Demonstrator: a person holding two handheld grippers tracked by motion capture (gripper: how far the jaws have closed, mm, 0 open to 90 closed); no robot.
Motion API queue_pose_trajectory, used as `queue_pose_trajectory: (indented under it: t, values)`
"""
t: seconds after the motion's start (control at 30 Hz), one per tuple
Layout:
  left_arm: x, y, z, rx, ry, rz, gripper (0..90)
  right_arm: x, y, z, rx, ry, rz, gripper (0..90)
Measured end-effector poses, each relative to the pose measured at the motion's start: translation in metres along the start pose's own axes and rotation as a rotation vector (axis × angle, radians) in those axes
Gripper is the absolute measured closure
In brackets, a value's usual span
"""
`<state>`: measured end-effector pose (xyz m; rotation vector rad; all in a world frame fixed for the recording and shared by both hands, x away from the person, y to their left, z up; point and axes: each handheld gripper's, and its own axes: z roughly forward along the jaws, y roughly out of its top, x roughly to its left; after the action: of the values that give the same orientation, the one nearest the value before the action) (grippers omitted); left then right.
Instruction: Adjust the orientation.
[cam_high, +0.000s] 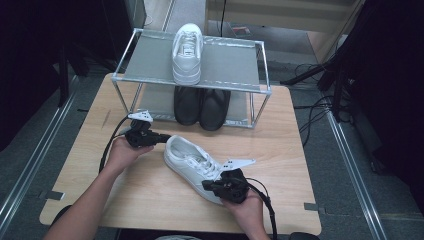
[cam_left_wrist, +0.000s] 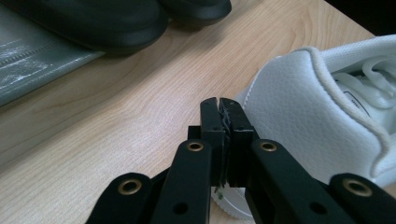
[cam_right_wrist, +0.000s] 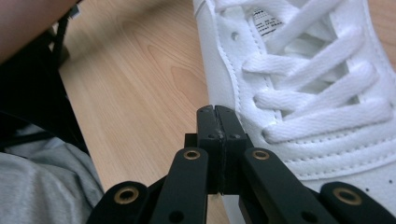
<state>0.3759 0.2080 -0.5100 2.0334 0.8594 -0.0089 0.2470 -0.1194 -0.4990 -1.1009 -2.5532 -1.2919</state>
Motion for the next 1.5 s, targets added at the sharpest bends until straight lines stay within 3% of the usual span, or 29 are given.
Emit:
queue_pose_trajectory:
  t: [0.1, 0.2, 0.57, 0.7, 1.17, 1.3, 1.4, 1.5]
  values:
    - [0.003, 0.0, 0.0, 0.001, -0.022, -0.019, 89.7, 0.001, -0.001, 0.001, -0.005, -0.018, -0.027, 90.0]
    - [0.002, -0.001, 0.0, 0.013, -0.026, -0.013, 90.0, 0.0, -0.001, 0.0, -0.007, -0.03, -0.039, 90.0]
    - [-0.012, -0.006, -0.003, 0.045, -0.038, 0.033, 90.0, -0.028, 0.0, -0.015, -0.047, -0.102, 0.001, 90.0]
    - [-0.017, -0.011, -0.005, 0.045, -0.05, 0.021, 90.0, -0.037, 0.001, -0.018, -0.061, -0.122, 0.008, 90.0]
    - [-0.049, -0.024, -0.006, 0.08, -0.098, 0.053, 89.8, -0.065, 0.012, -0.024, -0.097, -0.206, 0.054, 90.0]
    - [-0.065, -0.027, -0.001, 0.106, -0.14, 0.087, 89.5, -0.073, 0.015, -0.027, -0.095, -0.229, 0.071, 90.0]
    - [-0.073, -0.028, 0.004, 0.125, -0.19, 0.088, 87.8, -0.078, 0.016, -0.029, -0.101, -0.242, 0.088, 90.0]
    - [-0.076, -0.026, 0.003, 0.119, -0.173, 0.104, 88.6, -0.081, 0.017, -0.032, -0.111, -0.242, 0.105, 90.0]
